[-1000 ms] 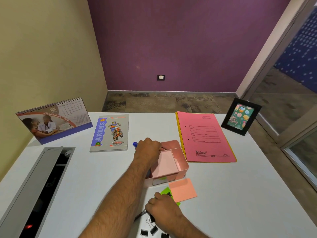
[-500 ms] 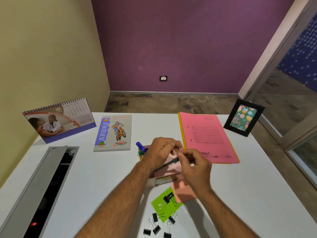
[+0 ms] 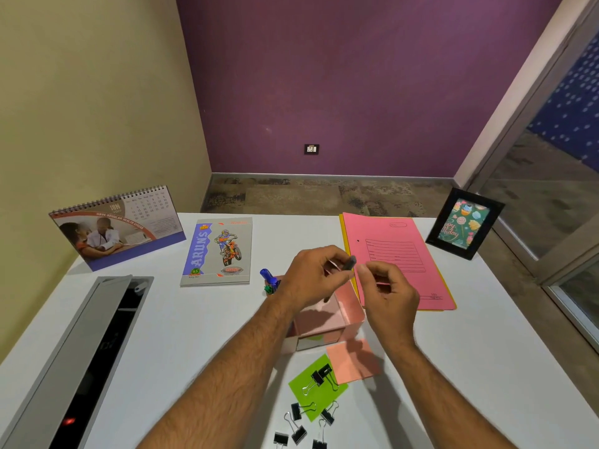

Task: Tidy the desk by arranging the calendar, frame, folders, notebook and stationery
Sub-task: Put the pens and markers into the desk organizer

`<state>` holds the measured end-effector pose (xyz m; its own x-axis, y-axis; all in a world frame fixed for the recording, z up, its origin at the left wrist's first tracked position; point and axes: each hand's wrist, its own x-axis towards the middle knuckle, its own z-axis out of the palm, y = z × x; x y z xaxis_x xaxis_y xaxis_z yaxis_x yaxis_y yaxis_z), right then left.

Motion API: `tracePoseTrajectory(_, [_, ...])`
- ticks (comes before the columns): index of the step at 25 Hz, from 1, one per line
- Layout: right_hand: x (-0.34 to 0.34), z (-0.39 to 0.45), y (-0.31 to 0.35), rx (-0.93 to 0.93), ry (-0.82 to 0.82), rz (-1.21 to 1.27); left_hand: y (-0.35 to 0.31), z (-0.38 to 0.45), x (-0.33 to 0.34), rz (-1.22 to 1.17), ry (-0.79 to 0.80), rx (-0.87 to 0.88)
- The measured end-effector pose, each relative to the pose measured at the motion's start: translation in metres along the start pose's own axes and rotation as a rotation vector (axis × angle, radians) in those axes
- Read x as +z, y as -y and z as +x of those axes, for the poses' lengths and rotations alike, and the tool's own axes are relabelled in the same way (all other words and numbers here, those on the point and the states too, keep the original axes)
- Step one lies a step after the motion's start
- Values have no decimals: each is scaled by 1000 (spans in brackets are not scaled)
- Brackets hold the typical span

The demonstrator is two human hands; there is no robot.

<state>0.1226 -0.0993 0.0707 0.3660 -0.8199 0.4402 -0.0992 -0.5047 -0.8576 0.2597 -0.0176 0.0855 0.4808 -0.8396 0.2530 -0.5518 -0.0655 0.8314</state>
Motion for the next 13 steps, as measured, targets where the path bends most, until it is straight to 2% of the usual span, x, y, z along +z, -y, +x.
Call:
tracePoseTrajectory(3, [-13, -27, -38, 118, 1, -88, -2, 8, -5, 29, -135, -29])
tracePoseTrajectory(6, [-29, -69, -91, 198, 158, -340, 4, 15, -9, 102, -201, -82])
tracePoseTrajectory(10, [-46, -132, -155, 150, 556, -838, 12, 19, -5, 235, -137, -216])
tracePoseTrajectory(13, [-53, -157, -167, 144, 645, -962, 22, 12, 1, 361, -59, -255])
